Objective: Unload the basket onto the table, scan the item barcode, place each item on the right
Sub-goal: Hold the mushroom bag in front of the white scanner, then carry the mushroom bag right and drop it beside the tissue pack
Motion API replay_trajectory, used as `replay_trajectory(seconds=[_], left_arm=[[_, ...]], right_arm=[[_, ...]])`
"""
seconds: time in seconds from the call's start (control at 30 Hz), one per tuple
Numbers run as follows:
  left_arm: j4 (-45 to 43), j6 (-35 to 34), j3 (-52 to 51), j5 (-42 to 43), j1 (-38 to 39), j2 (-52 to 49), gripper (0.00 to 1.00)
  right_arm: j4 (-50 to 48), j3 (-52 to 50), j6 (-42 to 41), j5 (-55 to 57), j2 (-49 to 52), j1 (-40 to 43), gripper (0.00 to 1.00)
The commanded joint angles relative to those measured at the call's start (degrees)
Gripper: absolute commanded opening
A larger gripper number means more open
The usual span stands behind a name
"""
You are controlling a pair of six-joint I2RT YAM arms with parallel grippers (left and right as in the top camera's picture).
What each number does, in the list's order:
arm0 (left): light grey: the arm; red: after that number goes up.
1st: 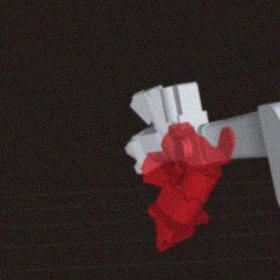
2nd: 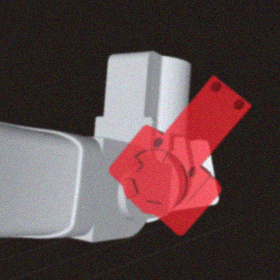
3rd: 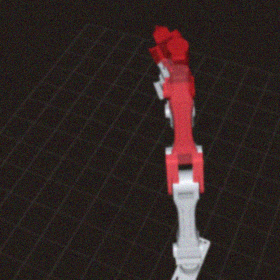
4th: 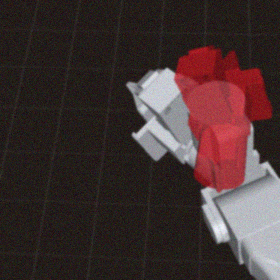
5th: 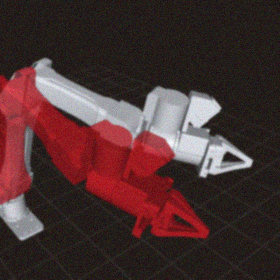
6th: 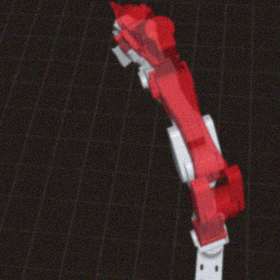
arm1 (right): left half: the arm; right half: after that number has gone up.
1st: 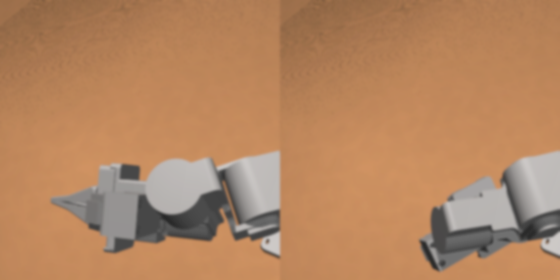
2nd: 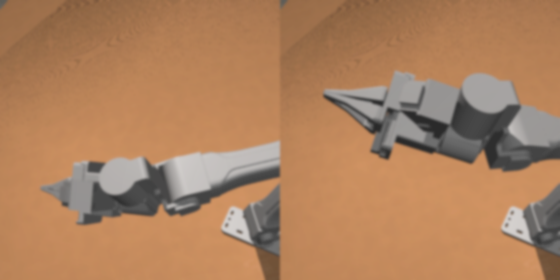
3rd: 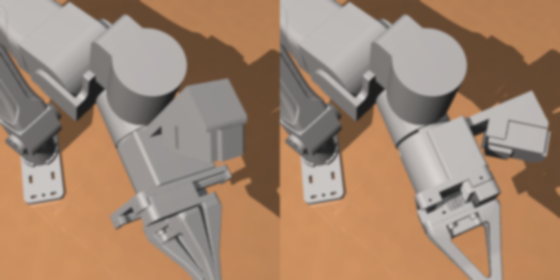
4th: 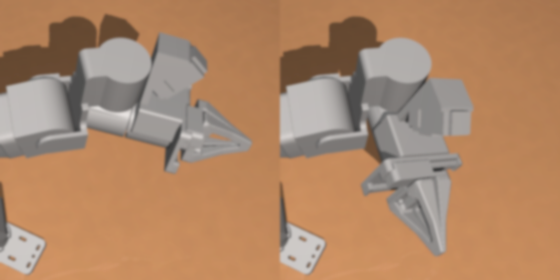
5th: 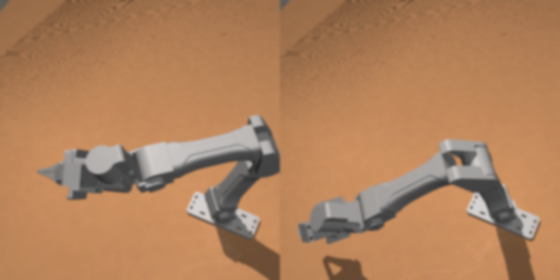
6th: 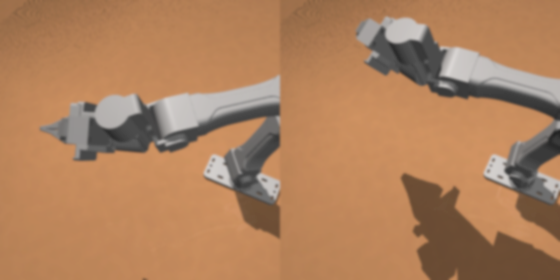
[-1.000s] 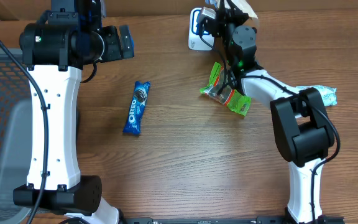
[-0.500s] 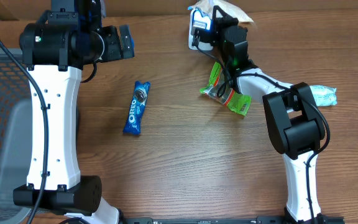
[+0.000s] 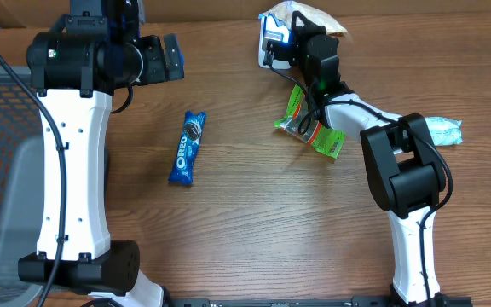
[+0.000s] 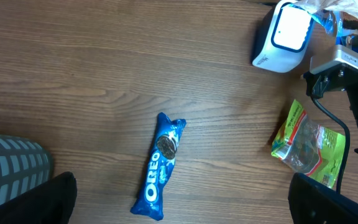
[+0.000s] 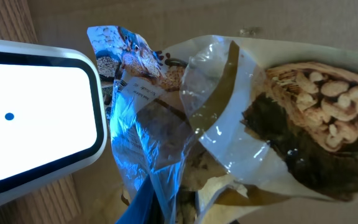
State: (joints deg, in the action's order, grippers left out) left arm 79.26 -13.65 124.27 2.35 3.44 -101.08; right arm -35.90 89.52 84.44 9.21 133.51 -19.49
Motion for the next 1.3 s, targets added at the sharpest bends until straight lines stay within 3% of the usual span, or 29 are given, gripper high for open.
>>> replay_trajectory(seconds=[0.0, 0.13, 0.33, 0.43, 0.6, 0.83, 0.97, 1.07, 1.13, 1.2, 1.27], left_arm=[[-0.2, -1.2, 0.2, 0.2, 0.4, -0.1, 1.00], [-0.2, -1.2, 0.2, 0.2, 0.4, -0.1, 1.00], [-0.2, -1.2, 0.2, 0.2, 0.4, -0.1, 1.00], [-0.2, -1.2, 0.2, 0.2, 0.4, -0.1, 1.00], [-0.2, -1.2, 0.2, 0.2, 0.4, -0.1, 1.00], [-0.2, -1.2, 0.2, 0.2, 0.4, -0.1, 1.00], [-0.2, -1.2, 0.2, 0.2, 0.4, -0.1, 1.00], [-0.2, -1.2, 0.2, 0.2, 0.4, -0.1, 1.00], [-0.2, -1.2, 0.2, 0.2, 0.4, -0.1, 1.00], [-0.2, -1.2, 0.2, 0.2, 0.4, -0.1, 0.99], [-0.2, -1.2, 0.2, 0.2, 0.4, -0.1, 1.00]], right_arm=[[-0.4, 1.5, 0.1, 0.6, -0.2, 0.2, 0.04], [-0.9, 1.5, 4.5, 2.8, -1.0, 0.2, 0.04], [0.0, 1.2, 0.3, 4.7, -9.8, -0.4, 0.04], [7.9, 1.2, -4.9, 9.4, -15.7, -1.8, 0.04], [34.2, 1.2, -10.6, 10.8, -25.5, -5.1, 0.04], [55.6, 1.2, -35.0, 4.2, -32.1, -10.6, 0.04], [67.6, 1.2, -40.1, -14.7, -34.0, -11.0, 0.04], [71.1, 1.2, -47.5, -25.5, -36.6, -11.0, 0.04], [72.0, 1.2, -55.8, -28.5, -39.2, -10.9, 0.04], [72.9, 1.2, -70.2, -27.4, -43.9, -9.8, 0.04], [74.4, 1.2, -77.4, -24.6, -48.1, -7.1, 0.04]])
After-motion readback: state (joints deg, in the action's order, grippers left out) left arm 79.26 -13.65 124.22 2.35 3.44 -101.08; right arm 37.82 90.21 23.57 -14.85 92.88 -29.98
